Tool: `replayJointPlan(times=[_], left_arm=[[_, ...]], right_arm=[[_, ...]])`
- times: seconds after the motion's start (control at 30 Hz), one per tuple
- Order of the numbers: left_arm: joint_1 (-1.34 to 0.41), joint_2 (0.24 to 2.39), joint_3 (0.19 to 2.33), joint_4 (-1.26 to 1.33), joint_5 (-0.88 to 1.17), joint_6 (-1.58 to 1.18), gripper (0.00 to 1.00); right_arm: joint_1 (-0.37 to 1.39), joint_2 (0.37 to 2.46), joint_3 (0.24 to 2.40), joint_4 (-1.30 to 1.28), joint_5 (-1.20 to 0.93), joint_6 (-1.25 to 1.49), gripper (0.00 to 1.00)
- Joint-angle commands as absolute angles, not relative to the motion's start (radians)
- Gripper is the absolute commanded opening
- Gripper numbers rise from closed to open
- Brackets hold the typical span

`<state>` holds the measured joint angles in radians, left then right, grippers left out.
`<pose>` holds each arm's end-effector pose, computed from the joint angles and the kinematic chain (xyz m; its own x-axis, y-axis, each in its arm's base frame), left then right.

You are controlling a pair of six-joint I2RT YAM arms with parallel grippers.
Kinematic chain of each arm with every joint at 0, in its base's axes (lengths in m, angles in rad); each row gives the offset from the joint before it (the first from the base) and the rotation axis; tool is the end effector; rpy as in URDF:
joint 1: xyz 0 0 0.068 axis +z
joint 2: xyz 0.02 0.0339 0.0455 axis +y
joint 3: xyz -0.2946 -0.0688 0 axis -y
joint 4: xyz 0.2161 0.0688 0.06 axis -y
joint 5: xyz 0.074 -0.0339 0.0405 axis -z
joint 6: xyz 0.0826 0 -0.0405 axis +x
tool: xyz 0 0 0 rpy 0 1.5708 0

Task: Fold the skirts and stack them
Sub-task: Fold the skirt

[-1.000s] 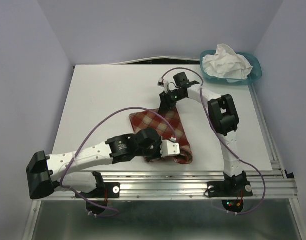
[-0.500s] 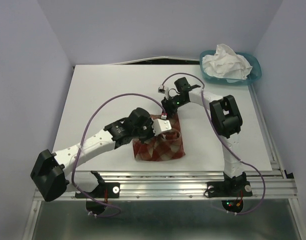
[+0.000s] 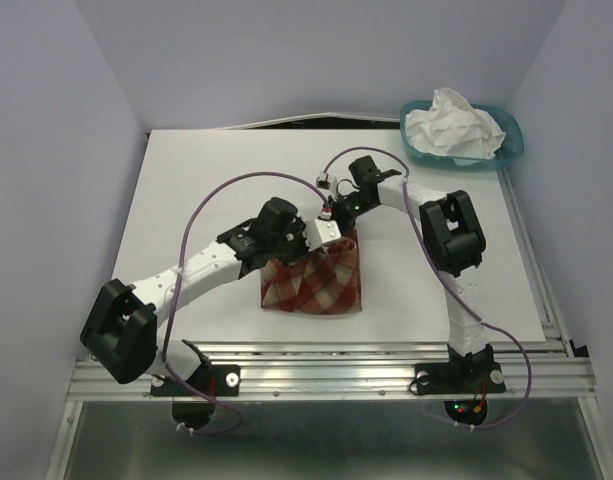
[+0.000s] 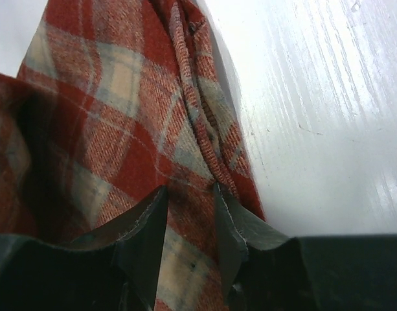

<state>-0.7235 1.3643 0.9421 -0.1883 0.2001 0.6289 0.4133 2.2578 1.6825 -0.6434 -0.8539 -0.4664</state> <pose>0.2202 -0.2164 0.2792 0.1060 0.6756 -0.7296 0.8761 0.2836 0.3898 0.4009 0.2438 0.1536 -0.5421 -0.5604 -0.6262 -0.8349 0.2747 0.4769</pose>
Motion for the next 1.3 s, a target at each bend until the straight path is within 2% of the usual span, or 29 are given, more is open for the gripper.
replayJointPlan(times=[0.0,0.6,0.8,0.9,1.03,1.27], left_arm=[[-0.698,1.391,0.989,-0.095,0.189,0.679,0.0],[-0.624,1.563,0.957,0.081,0.14,0.735,0.0],[-0.62,1.634,0.954,0.117,0.124,0.732,0.08],[-0.617,1.661,0.959,0.092,0.156,0.736,0.09],[-0.617,1.67,0.943,0.061,0.193,0.747,0.09],[-0.617,1.672,0.931,0.046,0.207,0.758,0.08]], right_arm=[[0.433,2.296,1.66,-0.747,-0.772,-0.499,0.4],[0.433,2.313,1.687,-0.769,-0.775,-0.517,0.4],[0.433,2.313,1.715,-0.767,-0.72,-0.483,0.44],[0.433,2.306,1.755,-0.765,-0.616,-0.46,0.48],[0.433,2.281,1.815,-0.764,-0.453,-0.425,0.48],[0.357,2.345,2.038,-0.769,-0.463,-0.281,0.44]])
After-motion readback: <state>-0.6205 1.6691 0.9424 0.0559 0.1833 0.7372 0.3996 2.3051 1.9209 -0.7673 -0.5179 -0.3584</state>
